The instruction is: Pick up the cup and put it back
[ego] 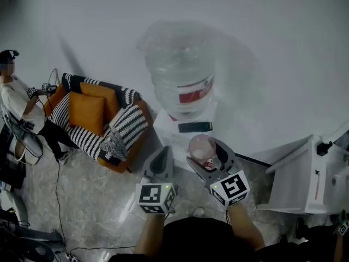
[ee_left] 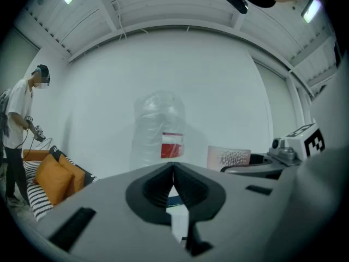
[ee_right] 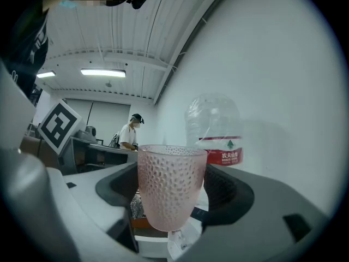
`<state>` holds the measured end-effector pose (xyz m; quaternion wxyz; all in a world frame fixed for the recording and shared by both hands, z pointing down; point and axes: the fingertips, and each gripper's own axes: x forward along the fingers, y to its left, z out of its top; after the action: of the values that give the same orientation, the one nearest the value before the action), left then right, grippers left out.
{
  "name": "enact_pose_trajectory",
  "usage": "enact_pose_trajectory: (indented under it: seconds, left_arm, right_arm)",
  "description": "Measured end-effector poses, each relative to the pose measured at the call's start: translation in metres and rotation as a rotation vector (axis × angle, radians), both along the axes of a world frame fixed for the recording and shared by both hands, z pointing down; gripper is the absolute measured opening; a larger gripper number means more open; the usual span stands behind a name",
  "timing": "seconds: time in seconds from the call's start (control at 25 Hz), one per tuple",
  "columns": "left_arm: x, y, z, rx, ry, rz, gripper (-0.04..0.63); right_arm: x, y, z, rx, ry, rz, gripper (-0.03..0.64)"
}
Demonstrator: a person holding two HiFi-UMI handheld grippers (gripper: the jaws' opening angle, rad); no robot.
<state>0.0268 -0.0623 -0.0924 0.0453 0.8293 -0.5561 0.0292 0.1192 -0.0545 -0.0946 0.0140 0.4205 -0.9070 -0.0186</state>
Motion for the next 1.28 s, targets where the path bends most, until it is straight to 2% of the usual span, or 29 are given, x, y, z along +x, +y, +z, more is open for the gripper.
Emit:
enact_pose_trajectory:
  seconds: [0.64, 0.76, 0.88, 1.04, 1.16, 1.28]
  left_arm:
    - [0.002, -0.001, 0.022, -0.053, -0.013, 0.038, 0.012]
    - [-0.008, -0.001, 0.031, -0.075, -0.018, 0.025, 0.012]
    - [-0.019, -0.004, 0.047, -0.107, -0.028, 0.006, 0.012]
    - [-0.033, -0.014, 0.076, -0.152, -0.023, -0.013, 0.012]
    - [-0.040, -0.027, 0.098, -0.141, -0.026, -0.015, 0.012]
    - [-0.041, -0.031, 0.124, -0.144, -0.026, 0.003, 0.012]
  right_arm:
    - [0.003, 0.000, 0.021, -0.045, -0.022, 0.056, 0.373]
    - [-0.006, 0.004, 0.033, -0.030, 0.043, 0.075, 0.373]
    - [-0.016, 0.007, 0.041, -0.021, 0.091, 0.073, 0.373]
    - [-0.022, 0.000, 0.058, -0.053, 0.052, 0.071, 0.373]
    - [-0.029, -0.011, 0.077, -0.053, 0.030, 0.077, 0.373]
    - [-0.036, -0.011, 0.103, -0.063, 0.074, 0.106, 0.373]
